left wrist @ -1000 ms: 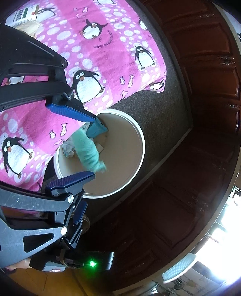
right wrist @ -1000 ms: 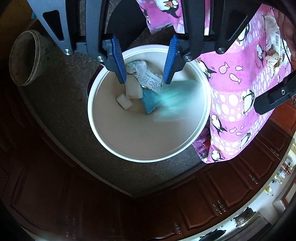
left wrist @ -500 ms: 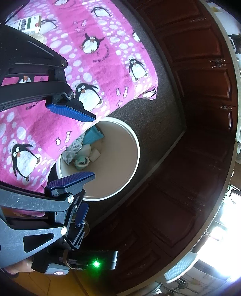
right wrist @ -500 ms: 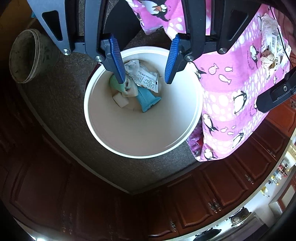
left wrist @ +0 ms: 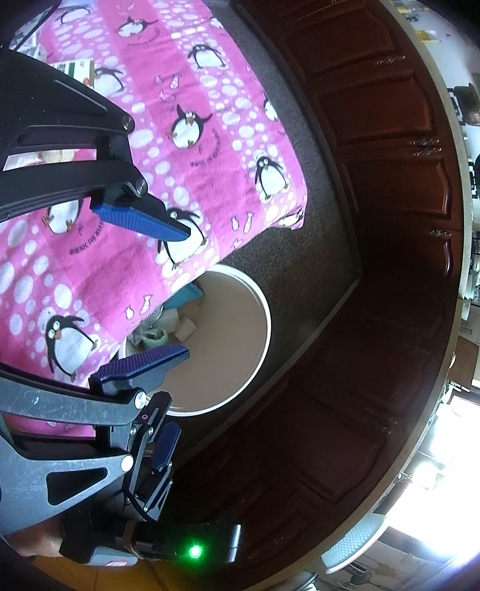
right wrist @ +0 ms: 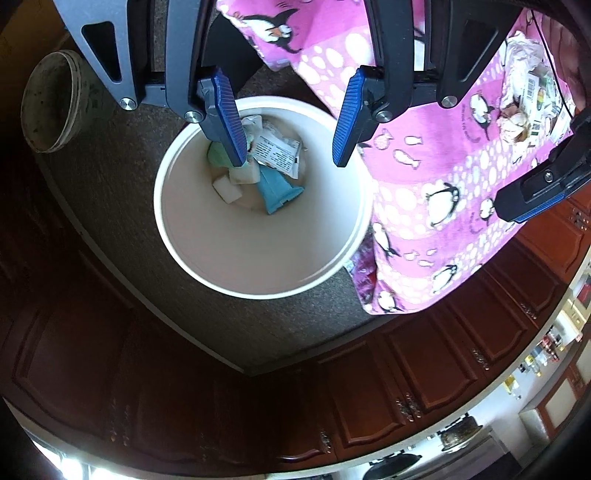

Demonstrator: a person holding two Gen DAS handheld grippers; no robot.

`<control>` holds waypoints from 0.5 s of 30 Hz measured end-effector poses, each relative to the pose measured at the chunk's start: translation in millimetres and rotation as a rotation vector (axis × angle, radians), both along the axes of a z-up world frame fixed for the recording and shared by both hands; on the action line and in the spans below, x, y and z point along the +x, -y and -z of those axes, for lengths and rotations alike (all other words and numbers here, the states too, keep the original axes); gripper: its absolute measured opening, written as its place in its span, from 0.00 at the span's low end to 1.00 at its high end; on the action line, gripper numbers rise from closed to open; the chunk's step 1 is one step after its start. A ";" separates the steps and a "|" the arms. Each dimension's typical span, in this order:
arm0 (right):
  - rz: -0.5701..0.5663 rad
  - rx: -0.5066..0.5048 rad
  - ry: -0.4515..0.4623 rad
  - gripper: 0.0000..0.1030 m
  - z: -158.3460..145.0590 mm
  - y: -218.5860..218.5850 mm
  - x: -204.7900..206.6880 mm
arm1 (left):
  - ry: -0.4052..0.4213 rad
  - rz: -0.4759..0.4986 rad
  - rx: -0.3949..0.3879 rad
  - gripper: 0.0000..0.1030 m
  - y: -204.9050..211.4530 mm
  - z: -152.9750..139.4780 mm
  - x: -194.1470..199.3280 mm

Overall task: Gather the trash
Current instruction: 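Move both open tools back over the table toward the remaining trash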

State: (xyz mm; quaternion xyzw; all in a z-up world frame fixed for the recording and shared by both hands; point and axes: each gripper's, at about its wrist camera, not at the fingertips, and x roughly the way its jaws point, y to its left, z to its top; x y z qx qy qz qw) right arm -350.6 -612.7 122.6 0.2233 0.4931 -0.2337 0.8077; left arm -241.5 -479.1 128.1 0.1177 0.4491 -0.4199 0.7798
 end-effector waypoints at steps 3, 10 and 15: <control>-0.009 -0.011 0.011 0.46 -7.8 -6.4 2.9 | 0.009 -0.007 -0.003 0.59 -8.2 -4.2 -0.7; -0.035 -0.031 0.033 0.55 -24.3 -21.5 7.8 | 0.024 -0.028 -0.015 0.61 -30.9 -15.4 -1.8; -0.066 -0.035 0.039 0.56 -32.2 -36.8 13.8 | 0.025 -0.052 -0.025 0.62 -54.1 -24.0 -0.4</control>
